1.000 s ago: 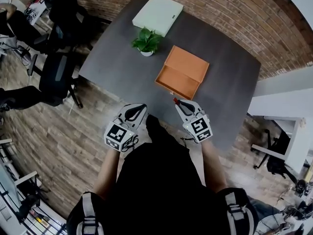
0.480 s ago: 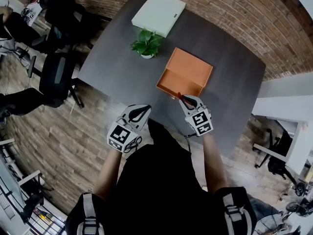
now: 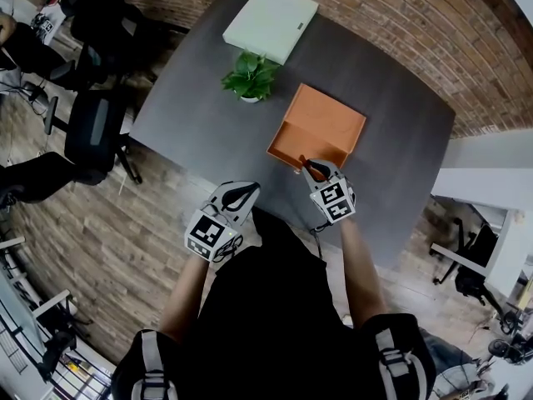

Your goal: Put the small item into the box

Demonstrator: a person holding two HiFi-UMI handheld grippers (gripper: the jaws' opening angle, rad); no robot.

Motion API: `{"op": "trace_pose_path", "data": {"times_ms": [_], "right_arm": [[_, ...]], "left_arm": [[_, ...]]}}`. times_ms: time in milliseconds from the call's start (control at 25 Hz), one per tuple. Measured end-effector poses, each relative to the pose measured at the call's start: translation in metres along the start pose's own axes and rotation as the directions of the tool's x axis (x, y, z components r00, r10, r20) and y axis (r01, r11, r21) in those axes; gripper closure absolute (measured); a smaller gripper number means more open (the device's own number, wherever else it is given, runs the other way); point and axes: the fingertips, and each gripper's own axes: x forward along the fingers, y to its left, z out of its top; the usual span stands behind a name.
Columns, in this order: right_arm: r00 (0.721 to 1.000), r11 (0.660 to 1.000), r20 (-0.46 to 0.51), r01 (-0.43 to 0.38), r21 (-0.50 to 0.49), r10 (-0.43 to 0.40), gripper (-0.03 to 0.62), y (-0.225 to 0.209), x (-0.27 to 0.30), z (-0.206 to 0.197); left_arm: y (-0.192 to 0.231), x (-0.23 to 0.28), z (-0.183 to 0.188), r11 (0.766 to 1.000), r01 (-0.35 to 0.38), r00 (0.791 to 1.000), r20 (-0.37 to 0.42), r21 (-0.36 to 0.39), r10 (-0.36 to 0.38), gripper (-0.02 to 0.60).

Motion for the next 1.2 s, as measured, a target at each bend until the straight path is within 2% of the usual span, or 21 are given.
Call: {"op": "trace_pose_path", "data": {"times_ms": [200,720,1200], "right_arm": [[0.997,1.000,-0.072,0.006,0.021,-0.005,0.528,-0.009,0.019,-0.007],[0.969,0.999,-0.246,0.038,0.038,-0.028,0.528,-0.033,0.065,-0.036],[0.958,0.998,-0.286,0.037,0.051,-0.021,0.528,-0.039,0.085,-0.046]], "left_arm": [[0.009,0.005,-0.002,1.000,0.014,1.000,-0.008,-0.013,-0.014,0.558],[0.007,0.030,-0.005,0.994,0.110,0.993,-0.040,-0.016,-0.110,0.558],[0.018,0.040,-0.010,0.991,0.130,0.990,-0.057,-0.032,-0.132,0.558]]}}
